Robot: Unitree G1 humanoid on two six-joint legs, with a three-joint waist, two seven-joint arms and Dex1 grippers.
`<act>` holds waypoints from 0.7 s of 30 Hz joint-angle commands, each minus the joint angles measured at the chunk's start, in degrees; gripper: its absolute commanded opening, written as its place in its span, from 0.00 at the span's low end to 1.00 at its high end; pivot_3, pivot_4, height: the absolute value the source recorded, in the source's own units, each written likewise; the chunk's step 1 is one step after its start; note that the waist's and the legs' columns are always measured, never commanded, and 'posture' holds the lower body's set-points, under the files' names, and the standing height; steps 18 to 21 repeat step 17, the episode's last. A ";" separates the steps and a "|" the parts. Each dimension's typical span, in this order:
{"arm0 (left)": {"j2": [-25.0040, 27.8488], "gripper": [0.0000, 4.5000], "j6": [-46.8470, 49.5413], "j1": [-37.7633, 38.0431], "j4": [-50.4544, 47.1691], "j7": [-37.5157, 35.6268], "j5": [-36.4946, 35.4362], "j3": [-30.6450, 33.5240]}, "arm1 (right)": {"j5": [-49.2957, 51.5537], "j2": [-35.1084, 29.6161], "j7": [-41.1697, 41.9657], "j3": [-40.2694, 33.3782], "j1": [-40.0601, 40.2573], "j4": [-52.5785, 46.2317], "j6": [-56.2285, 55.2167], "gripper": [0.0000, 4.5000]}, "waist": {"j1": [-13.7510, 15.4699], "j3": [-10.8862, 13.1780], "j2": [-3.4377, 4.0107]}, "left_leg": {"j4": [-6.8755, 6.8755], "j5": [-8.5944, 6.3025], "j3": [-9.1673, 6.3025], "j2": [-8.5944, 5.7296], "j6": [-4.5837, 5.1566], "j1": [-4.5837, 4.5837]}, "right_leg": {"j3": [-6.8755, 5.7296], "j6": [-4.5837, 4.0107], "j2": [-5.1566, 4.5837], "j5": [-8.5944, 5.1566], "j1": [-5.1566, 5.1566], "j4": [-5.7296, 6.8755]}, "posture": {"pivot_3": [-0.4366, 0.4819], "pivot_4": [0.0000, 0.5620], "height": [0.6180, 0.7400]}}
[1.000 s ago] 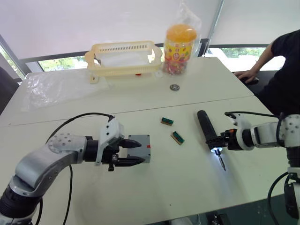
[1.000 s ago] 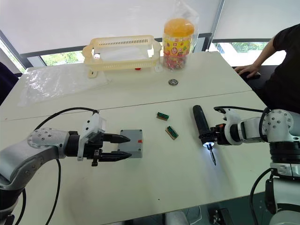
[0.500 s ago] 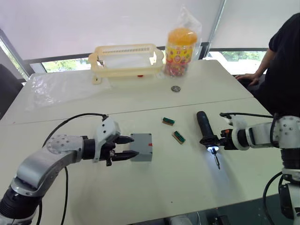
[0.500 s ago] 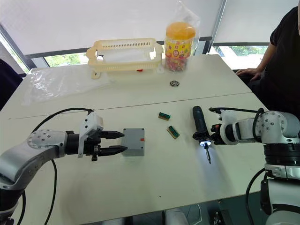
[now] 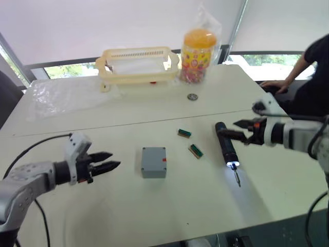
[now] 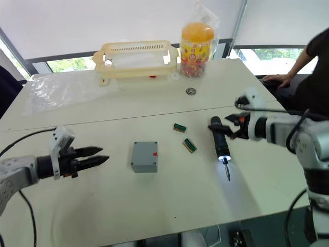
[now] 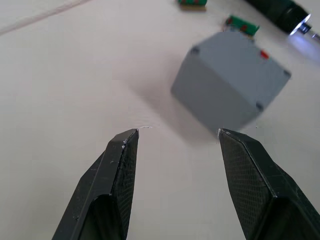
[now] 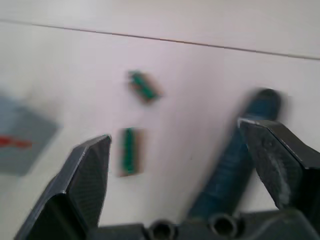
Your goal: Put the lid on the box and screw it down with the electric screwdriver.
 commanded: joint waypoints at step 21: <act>-2.20 0.57 -6.71 16.73 -4.13 -1.82 1.32 2.66 | 0.78 1.00 9.54 -4.50 21.07 -11.05 -5.74 0.99 | -0.48 -0.01 -0.08 | 0.10 0.03 0.22 -0.01 -0.06 0.84 | 0.18 -0.36 0.01 -0.14 0.70 0.03 | 0.48 0.27 1.00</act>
